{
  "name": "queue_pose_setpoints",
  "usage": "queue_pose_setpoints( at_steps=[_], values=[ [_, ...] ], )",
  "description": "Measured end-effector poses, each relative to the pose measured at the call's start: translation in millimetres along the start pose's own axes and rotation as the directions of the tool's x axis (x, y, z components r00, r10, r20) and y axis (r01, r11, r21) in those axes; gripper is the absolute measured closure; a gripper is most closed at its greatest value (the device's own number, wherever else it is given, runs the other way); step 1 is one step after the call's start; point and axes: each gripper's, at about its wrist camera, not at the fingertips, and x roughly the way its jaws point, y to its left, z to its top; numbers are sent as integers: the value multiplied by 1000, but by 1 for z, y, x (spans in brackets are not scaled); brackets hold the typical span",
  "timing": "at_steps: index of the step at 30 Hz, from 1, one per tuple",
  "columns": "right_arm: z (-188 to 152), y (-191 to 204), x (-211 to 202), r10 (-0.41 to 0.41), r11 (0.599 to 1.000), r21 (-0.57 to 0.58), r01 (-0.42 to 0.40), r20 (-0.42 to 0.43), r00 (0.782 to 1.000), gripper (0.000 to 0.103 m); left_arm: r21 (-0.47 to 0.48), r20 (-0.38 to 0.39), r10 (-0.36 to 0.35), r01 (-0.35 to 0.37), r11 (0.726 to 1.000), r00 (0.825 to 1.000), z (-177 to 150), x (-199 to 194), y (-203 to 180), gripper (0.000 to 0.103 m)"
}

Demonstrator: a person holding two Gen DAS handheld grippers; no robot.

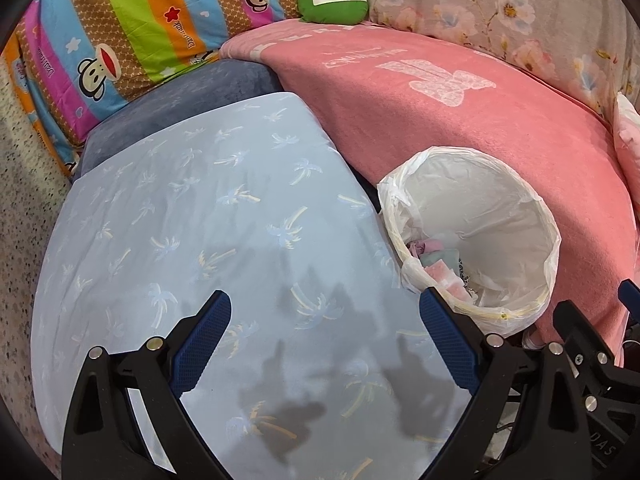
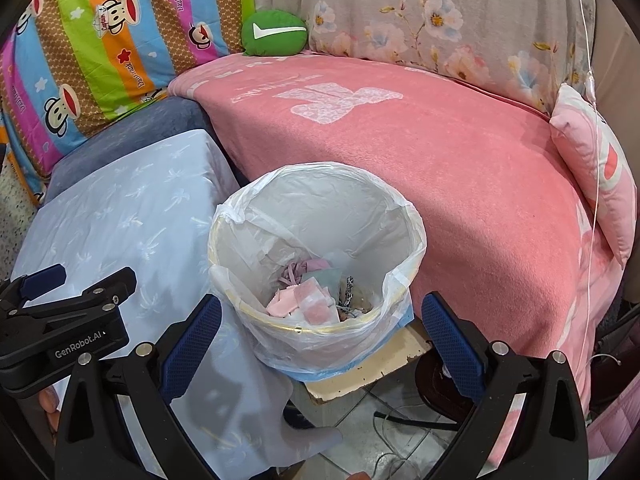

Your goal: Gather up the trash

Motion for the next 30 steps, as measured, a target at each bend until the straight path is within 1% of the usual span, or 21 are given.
queue_pose_setpoints(
  at_steps=[4,30],
  values=[
    [-1,1,0,-1,1000,0,1,1,1000,5,-11,-8,6,-6,1000,1000,-1,1,2,12],
    [-1,0,-1,0,1000,0,0,-1,1000,5,9,-10,9,-9,1000,1000,-2,-1,-4,12]
  ],
)
